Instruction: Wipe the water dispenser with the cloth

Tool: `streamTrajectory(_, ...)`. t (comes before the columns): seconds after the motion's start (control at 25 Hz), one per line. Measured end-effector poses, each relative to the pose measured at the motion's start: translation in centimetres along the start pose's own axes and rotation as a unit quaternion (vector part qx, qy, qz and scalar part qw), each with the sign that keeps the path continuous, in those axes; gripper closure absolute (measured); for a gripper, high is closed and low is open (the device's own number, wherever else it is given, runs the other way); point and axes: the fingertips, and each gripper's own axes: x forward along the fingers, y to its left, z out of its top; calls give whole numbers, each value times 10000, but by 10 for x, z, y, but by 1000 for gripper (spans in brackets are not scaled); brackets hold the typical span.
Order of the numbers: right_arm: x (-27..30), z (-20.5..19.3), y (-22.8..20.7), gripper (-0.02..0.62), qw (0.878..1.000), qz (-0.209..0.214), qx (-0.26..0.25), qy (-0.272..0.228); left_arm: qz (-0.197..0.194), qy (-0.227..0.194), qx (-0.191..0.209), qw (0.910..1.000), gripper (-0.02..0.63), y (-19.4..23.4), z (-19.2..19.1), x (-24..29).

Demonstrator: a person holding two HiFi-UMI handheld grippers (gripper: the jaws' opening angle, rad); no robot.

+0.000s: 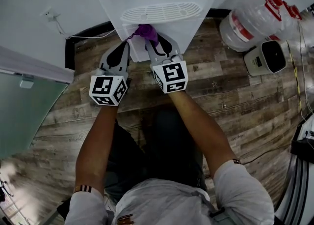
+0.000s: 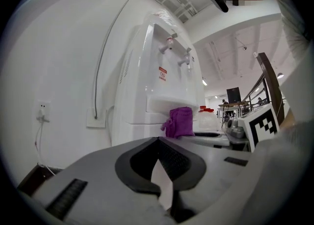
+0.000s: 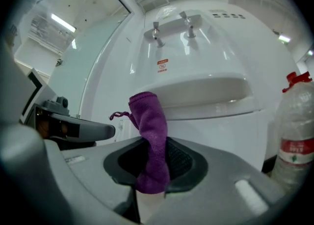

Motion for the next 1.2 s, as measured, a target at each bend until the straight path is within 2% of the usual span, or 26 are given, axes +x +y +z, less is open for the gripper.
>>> streamTrajectory(0.16,-15,1,-31,495,9998,-206,43,-28,-25,-12,-23,10000,607,-5,2,5)
streamTrajectory(0.4,-40,-2,-89,495,9967,-753,289,-19,-44,-9,-40,10000,607,-12,1,9)
streamTrajectory(0.76,-56,-1,-128,495,9937,-1035,427,-47,-52,-1,-37,10000,607,-22,1,16)
streamTrajectory(1.2,-85,-6,-191,495,9843,-1624,685,31,148,71,-51,9999,607,-10,-7,5)
